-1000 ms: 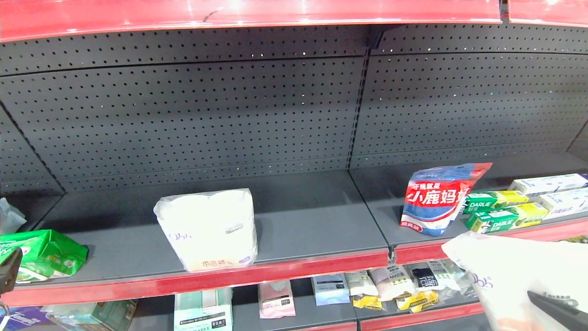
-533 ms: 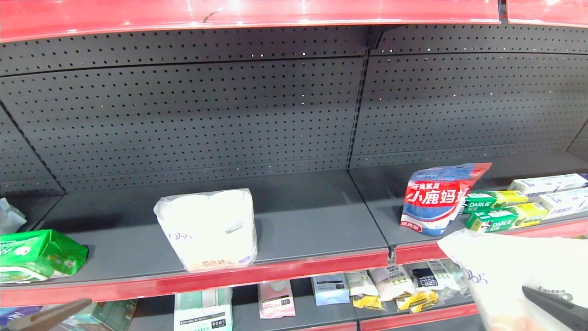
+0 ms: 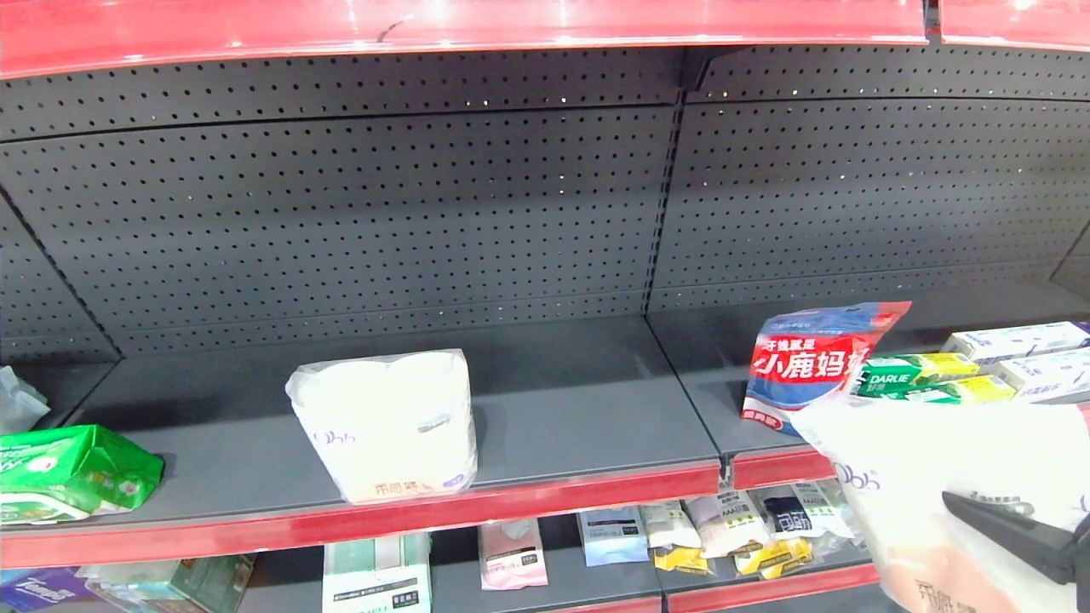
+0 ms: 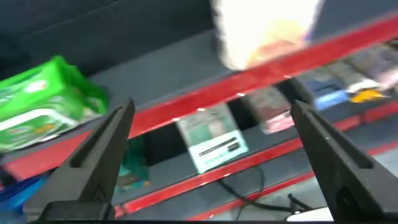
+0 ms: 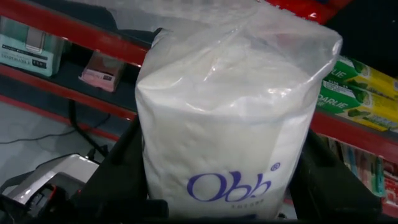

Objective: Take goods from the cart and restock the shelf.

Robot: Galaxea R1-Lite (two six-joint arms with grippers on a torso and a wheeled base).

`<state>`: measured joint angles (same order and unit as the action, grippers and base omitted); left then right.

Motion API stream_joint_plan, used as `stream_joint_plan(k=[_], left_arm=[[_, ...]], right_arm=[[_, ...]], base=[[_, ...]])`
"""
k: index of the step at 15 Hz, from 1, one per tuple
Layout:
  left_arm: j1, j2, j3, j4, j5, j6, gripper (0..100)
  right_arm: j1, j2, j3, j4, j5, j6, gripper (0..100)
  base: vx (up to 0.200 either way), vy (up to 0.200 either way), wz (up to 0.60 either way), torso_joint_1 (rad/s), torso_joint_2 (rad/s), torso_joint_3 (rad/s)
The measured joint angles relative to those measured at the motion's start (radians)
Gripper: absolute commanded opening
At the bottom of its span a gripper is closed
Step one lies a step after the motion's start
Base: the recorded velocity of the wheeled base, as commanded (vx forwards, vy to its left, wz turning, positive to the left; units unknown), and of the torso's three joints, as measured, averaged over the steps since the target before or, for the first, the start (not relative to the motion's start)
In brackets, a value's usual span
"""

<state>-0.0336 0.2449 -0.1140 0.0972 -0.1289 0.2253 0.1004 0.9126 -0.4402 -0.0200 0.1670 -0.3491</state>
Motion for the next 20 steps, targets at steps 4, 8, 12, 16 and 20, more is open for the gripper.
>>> stream_joint_plan(k=[4,8,12,16,20], left_arm=[[-0.017,-0.136,-0.011,0.105,-0.019,-0.016,100],[-0.017,-0.167,-0.013,0.105,-0.008,-0.017,100],[-0.016,-0.175,-0.013,0.106,-0.009,-0.017,100],[-0.017,-0.176,-0.012,0.105,-0.009,-0.017,100],[-0.017,-0.177,-0.012,0.105,-0.011,-0.040,100]], right_arm=[[0.045,0.009,-0.033,-0.003,0.045,0.006,0],[0.050,0.013,-0.045,-0.003,0.048,0.013,0],[0.046,0.016,-0.044,-0.005,0.048,0.015,0],[0.048,0.021,-0.046,-0.004,0.048,0.014,0],[0.047,0.031,-0.061,-0.005,0.052,0.034,0]], base=[[0.000,0.000,0.00,0.000,0.00,0.000],[0.000,0.000,0.15,0.001,0.00,0.001],[0.000,0.000,0.60,0.004,0.00,-0.001],[0.000,0.000,0.30,0.004,0.00,0.005],[0.000,0.000,0.00,0.000,0.00,0.000]])
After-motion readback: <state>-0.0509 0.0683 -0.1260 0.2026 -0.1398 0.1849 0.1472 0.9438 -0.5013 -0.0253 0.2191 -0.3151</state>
